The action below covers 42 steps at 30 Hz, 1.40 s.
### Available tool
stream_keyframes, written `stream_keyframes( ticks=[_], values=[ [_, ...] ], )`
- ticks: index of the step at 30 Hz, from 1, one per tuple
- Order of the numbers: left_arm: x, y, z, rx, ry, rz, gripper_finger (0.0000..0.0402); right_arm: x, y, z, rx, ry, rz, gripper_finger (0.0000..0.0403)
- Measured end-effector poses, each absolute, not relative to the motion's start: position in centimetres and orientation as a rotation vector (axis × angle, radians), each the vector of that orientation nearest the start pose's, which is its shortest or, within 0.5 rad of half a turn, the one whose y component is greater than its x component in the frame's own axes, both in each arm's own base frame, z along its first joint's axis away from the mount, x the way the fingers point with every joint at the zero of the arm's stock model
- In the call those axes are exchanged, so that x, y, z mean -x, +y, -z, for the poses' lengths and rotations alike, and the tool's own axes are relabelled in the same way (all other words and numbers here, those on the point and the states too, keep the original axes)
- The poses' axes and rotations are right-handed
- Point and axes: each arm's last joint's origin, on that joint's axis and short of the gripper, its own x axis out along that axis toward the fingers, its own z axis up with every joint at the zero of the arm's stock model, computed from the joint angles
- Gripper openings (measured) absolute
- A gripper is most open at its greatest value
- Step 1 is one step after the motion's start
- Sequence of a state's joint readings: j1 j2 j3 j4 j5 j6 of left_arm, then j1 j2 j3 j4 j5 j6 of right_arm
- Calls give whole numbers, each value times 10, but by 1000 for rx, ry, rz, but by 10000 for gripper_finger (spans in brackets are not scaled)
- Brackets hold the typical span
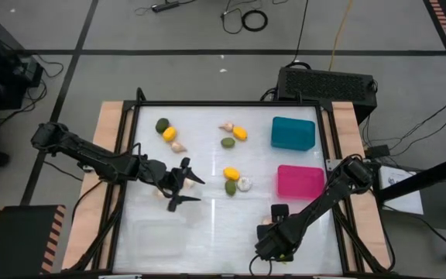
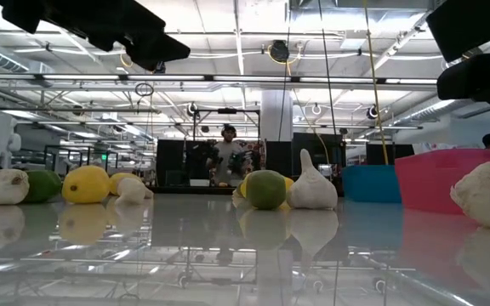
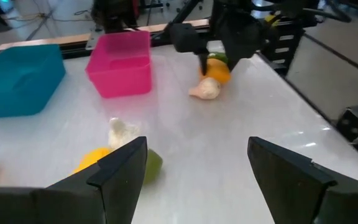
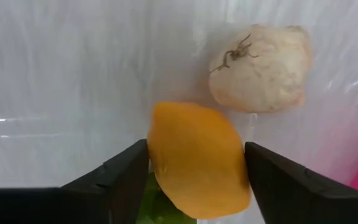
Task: Sort produce into baskets
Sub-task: Put the yellow lemon into the pink bin
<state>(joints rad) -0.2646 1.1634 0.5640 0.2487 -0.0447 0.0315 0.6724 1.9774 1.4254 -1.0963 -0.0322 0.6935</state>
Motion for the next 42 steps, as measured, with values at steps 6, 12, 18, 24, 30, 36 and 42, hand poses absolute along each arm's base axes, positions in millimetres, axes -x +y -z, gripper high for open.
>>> stream_keyframes(
  ticks=[6,12,18,24,30,36,42],
  values=[
    [-234,-60,-224,-100,349,144,286,-278,223,-173,2,1655,41,208],
    [-230,-58,-229,-99,336,136,286,-276,217,-187,-17,1640,43,210],
    [-217,-54,-243,-98,303,99,286,-267,202,-215,-56,1626,110,210],
    [-207,-45,-253,-106,273,-25,286,-252,183,-252,-44,1468,250,210],
    [-207,-33,-250,-109,313,-97,286,-234,163,-282,-107,1320,447,210],
    [-209,-25,-247,-74,336,-127,286,-221,152,-292,-123,1306,585,210],
    [-209,-25,-247,-63,338,-126,286,-217,146,-284,-104,1309,679,210]
  ],
)
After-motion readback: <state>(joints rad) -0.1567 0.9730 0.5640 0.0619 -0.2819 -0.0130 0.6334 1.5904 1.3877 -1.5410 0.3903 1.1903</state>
